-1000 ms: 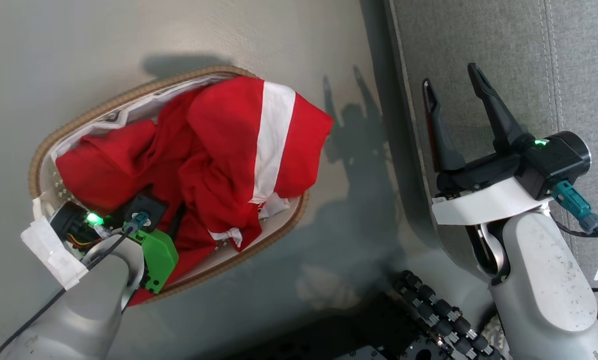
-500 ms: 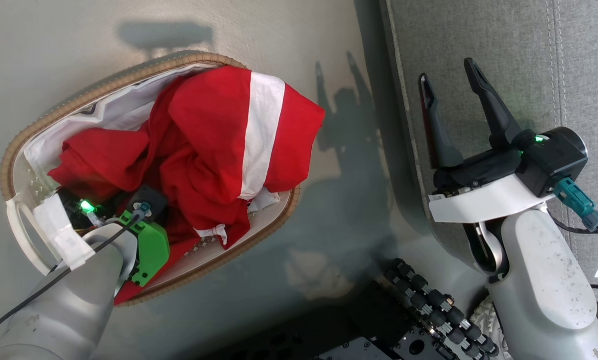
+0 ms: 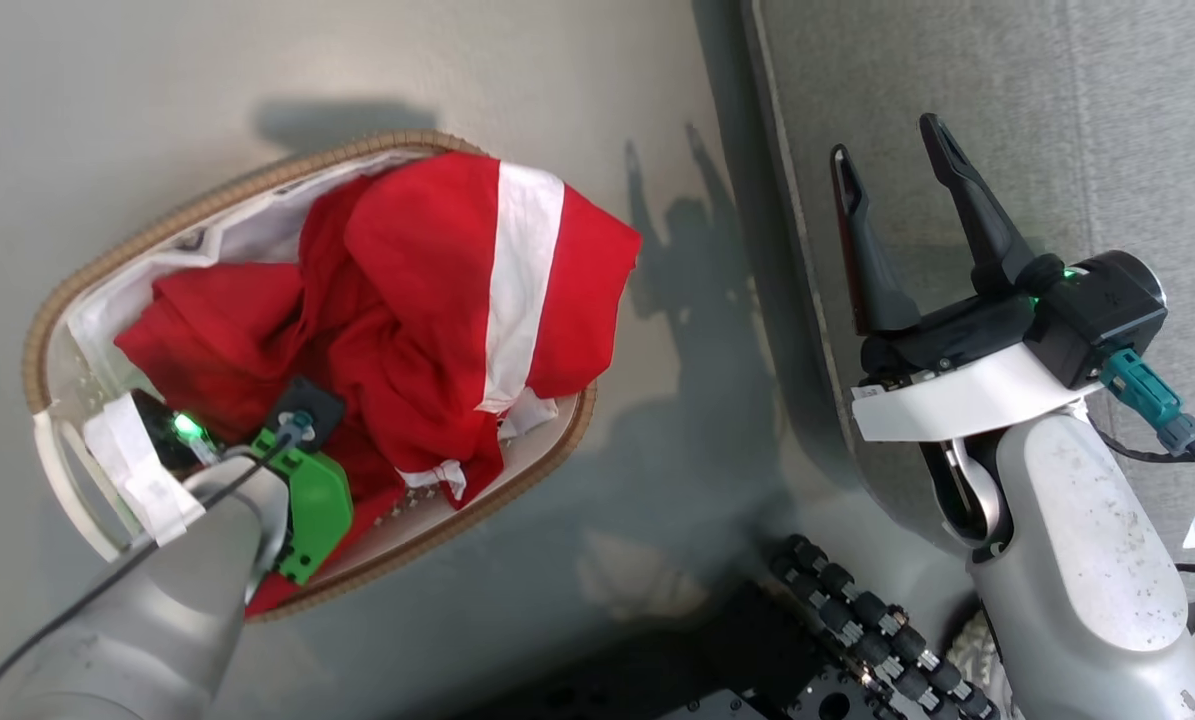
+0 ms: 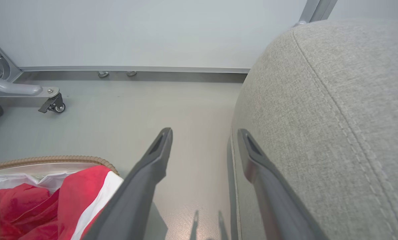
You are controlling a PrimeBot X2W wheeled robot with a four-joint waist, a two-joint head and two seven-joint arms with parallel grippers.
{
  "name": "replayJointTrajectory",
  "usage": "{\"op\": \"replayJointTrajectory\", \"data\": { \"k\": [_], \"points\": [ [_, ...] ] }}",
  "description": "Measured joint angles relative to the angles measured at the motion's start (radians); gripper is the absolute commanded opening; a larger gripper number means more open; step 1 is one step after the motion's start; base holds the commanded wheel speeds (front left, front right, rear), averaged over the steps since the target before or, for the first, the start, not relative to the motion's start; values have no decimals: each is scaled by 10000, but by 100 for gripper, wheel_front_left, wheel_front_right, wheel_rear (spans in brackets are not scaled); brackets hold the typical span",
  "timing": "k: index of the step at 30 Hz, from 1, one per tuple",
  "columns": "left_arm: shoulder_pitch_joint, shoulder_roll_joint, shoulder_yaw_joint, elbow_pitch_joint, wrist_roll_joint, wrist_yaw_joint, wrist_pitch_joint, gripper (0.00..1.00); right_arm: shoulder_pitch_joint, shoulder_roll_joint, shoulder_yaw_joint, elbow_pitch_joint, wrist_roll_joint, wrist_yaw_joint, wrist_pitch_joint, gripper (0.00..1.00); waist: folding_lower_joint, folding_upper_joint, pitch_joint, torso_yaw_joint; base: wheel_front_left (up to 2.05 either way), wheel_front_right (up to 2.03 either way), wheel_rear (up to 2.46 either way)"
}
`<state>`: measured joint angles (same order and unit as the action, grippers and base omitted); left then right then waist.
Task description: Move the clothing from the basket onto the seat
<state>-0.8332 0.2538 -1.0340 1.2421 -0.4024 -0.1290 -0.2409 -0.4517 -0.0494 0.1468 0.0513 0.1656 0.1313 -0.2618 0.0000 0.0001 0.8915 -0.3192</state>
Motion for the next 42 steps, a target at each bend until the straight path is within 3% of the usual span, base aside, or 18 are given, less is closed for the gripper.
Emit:
{"op": "replayJointTrajectory", "data": {
  "k": [8,20,29,42],
  "points": [
    [716,-460,314,-257,-552,2,-180,0,198,2,-159,401,-278,-2,0,100,0,0,-1162,164,0,0,0],
    [2647,-746,1712,-1990,-1099,374,-217,0,1034,8,-291,1001,-621,0,0,100,0,0,-3386,658,0,0,0],
    [3818,-963,2874,-3421,-805,585,-215,0,1779,6,-585,1308,-721,0,0,100,-1,0,-5024,1068,0,0,0],
    [5170,-1404,5208,-6075,155,560,-230,0,2761,4,-709,1649,-786,0,0,100,-1,0,-6947,1652,0,0,0]
  ]
}}
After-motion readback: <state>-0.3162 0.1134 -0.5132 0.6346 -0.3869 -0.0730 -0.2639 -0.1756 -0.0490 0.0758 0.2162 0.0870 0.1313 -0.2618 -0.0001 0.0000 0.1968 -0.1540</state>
